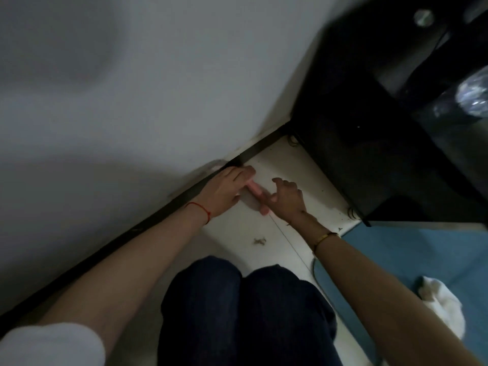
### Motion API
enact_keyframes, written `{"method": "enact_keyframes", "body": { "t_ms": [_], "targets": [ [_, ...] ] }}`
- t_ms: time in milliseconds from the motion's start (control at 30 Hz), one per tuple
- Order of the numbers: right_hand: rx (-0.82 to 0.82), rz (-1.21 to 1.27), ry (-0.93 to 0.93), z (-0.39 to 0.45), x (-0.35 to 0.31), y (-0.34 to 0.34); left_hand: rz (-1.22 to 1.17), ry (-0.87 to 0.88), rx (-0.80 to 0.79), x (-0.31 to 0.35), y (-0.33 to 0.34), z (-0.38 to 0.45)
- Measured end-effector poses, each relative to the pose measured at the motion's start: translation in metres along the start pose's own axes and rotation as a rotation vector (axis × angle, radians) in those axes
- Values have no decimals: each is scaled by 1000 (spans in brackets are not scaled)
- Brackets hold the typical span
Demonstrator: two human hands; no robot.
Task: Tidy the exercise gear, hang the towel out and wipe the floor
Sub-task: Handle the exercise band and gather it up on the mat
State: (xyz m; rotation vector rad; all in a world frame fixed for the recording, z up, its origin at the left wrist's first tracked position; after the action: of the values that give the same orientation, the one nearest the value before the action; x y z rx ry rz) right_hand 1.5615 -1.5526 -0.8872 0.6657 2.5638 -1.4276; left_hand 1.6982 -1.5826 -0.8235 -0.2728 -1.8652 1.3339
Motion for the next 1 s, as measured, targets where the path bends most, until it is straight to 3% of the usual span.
{"method": "enact_keyframes", "body": {
  "t_ms": [233, 700, 1000],
  "targets": [
    [43, 10, -24, -137, -41, -156, -66, -334, 32, 83, -160, -58],
    [317, 40, -106, -436, -107, -468, -90, -362, 144, 317, -473, -174],
    [486, 66, -99, -554, -122, -531, -186, -264, 254, 400, -564, -210]
  ]
}}
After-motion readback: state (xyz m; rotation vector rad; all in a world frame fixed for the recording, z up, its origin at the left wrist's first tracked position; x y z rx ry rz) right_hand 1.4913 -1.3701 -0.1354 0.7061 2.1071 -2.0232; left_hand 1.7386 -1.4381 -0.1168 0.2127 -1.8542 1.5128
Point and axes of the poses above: each hand's wrist, its own z-axis towards the middle knuckle, its own y-axis out of the palm, x = y × z, the point moved 10 cm from there along z, towards the middle knuckle, and after that the axes turned 4 degrees about -z, right-handed, at the moved point
